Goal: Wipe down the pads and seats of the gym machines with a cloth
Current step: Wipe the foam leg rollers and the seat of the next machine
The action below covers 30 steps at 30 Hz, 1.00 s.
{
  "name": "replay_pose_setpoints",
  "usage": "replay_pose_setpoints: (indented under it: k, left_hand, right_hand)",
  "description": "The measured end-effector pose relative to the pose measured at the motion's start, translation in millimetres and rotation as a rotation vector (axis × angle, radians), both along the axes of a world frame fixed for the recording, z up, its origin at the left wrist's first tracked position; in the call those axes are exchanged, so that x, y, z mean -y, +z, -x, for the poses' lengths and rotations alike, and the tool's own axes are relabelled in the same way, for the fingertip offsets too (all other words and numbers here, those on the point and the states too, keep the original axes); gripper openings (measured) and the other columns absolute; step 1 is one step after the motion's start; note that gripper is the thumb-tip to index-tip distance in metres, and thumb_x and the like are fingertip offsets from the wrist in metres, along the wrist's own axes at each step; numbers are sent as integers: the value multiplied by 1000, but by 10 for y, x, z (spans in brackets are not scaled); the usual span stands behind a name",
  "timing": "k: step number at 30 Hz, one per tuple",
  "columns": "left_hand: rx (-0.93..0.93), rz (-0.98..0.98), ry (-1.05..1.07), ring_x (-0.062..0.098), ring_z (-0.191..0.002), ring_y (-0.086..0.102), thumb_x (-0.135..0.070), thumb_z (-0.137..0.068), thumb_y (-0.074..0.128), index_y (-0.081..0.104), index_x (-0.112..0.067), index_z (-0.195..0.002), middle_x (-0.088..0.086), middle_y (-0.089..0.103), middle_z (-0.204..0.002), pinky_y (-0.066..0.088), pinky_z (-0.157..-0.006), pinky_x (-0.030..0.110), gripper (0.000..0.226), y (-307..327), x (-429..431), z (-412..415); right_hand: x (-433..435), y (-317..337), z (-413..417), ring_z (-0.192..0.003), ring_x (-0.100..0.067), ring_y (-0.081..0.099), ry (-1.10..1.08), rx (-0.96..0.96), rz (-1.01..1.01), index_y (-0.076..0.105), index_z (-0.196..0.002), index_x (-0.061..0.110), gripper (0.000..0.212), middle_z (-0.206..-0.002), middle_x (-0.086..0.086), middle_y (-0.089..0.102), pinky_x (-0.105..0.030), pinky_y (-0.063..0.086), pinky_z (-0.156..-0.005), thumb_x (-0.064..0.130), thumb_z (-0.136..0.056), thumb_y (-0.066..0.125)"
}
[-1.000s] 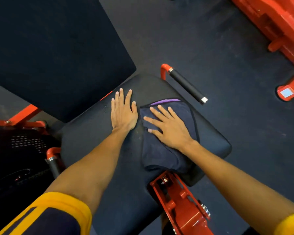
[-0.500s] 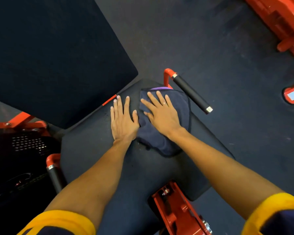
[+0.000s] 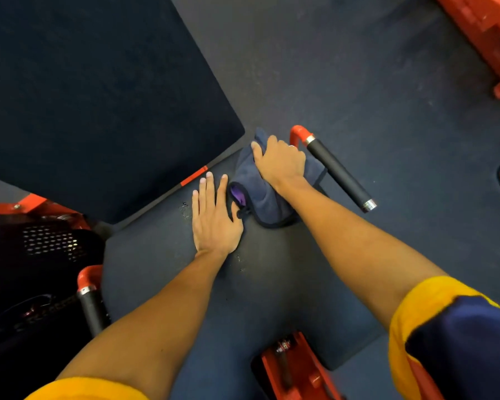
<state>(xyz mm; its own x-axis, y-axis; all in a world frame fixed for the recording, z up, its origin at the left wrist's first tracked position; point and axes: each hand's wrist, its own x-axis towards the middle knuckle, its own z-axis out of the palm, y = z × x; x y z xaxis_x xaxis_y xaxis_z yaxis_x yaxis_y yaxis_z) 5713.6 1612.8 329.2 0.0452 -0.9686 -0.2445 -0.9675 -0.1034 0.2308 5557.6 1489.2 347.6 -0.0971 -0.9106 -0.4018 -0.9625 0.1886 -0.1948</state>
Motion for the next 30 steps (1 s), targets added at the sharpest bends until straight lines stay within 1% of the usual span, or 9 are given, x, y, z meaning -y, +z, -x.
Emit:
replay_pose_setpoints:
  k: [4,6,10,14,17,22,24,27,30]
  left_hand:
    - [-14,28,3,25,-157,5,-35,-100,35,16,-21,-162,9,8,-169,5,-128,43,66,12,-25,5]
    - [-12,28,4,25,-157,5,-40,-101,26,17,-22,-161,9,8,-169,5,-128,43,64,15,-12,25]
    - [-8,23,6,24,-157,5,-37,-95,24,18,-20,-161,8,9,-169,6,-128,43,69,25,18,60]
    - [38,-6,-7,23,-157,0,-35,-98,33,8,-19,-162,7,4,-170,6,-128,44,70,-60,-21,6]
    - [129,-23,-55,23,-157,-4,-37,-103,41,-1,-21,-162,8,-4,-170,3,-127,43,74,-103,-16,-25]
    - [-2,23,5,23,-156,9,-42,-103,22,21,-21,-161,7,13,-169,5,-127,41,62,-56,-13,-2]
    - [8,29,5,23,-156,10,-43,-103,20,21,-21,-161,8,14,-169,5,-127,40,62,-61,3,-4]
    - [86,10,-20,22,-156,6,-44,-103,10,12,-22,-161,7,7,-169,4,-127,40,63,-90,21,-14]
    - [89,4,-20,22,-157,5,-44,-101,6,10,-22,-162,7,5,-169,3,-127,40,65,-91,-9,-4]
  right_hand:
    - [-507,58,254,-105,-39,61,14,-69,132,53,-136,9,63,-121,-17,62,-46,49,-80,61,-103,37]
    - [-590,51,325,-107,-40,61,9,-102,102,49,-144,10,67,-127,-19,61,-48,51,-81,62,-103,38]
    - [-184,-42,38,-102,-44,63,2,-95,110,60,-124,7,59,-115,-19,66,-48,48,-81,57,-102,37]
    - [-183,-157,-150,-128,-43,53,178,-63,95,46,-149,9,70,-144,-21,55,-52,37,-110,55,-103,20]
    - [-705,-62,10,-153,-38,23,330,-38,157,27,-161,14,67,-167,-16,25,-49,14,-125,50,-105,23]
    - [-1319,110,184,-158,-29,10,370,-10,114,20,-163,18,65,-170,-9,14,-44,5,-127,50,-107,24]
    - [-1057,86,164,-158,-28,8,324,12,115,18,-163,18,65,-171,-7,12,-44,4,-127,48,-108,34]
    - [-651,46,-12,-158,-30,4,219,-19,70,12,-164,17,64,-171,-8,6,-46,0,-127,45,-109,32]
    - [-738,22,-54,-158,-33,5,298,18,53,15,-163,17,62,-171,-7,9,-47,1,-126,41,-110,35]
